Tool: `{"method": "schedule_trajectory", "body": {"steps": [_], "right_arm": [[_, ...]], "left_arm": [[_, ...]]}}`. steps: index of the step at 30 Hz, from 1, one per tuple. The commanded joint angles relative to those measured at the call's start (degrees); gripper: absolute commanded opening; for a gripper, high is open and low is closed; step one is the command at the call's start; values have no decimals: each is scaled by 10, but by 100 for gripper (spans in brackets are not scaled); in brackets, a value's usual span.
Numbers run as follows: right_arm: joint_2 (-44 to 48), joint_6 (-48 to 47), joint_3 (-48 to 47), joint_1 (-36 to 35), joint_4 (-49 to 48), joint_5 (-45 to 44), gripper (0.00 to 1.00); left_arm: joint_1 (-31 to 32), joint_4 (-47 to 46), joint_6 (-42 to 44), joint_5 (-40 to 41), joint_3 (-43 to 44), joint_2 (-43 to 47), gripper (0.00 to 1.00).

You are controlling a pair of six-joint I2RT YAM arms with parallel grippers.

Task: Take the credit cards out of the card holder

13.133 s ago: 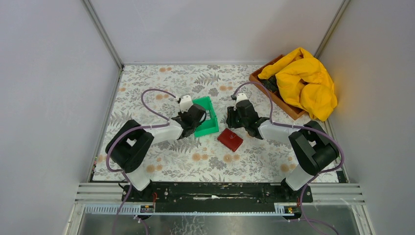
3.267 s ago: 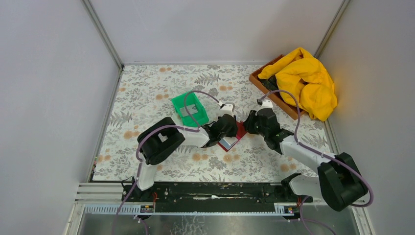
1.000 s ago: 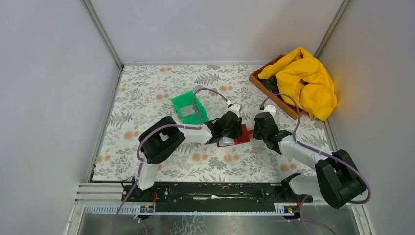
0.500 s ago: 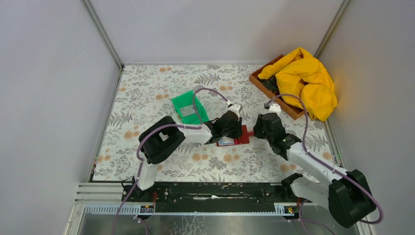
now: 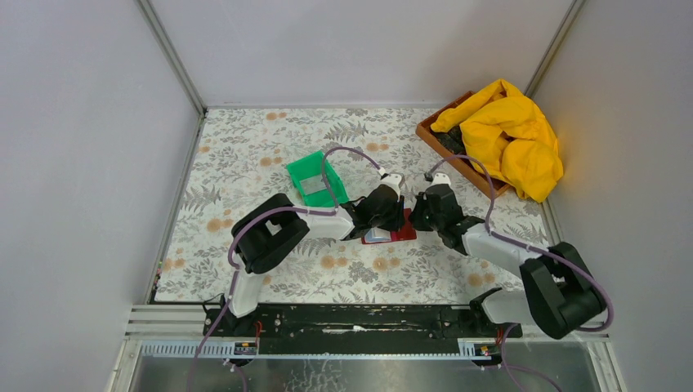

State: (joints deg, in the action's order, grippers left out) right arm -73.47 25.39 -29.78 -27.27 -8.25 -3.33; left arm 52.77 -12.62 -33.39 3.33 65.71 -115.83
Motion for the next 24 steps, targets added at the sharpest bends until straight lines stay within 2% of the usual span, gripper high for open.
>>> {"method": "schedule_trajectory", "body": {"steps": [1, 6, 11, 16, 21, 24], "right_arm": [[-43, 10, -12, -2, -76, 23, 3], [-96, 19, -12, -2, -91, 41, 2], [-122, 25, -8, -2, -100, 47, 1], [-130, 28, -3, -2, -107, 54, 0], [-132, 27, 0, -2, -111, 58, 0], [-135, 27, -2, -2, -111, 63, 0]], "left_arm": [[2, 42, 13, 2, -16, 10, 35], [3, 45, 11, 24, -20, 18, 36], [8, 43, 22, 70, -38, 65, 36], [11, -28, 24, 109, -114, 155, 36], [11, -31, 12, 124, -173, 236, 36], [11, -35, -37, 106, -214, 279, 36]]}}
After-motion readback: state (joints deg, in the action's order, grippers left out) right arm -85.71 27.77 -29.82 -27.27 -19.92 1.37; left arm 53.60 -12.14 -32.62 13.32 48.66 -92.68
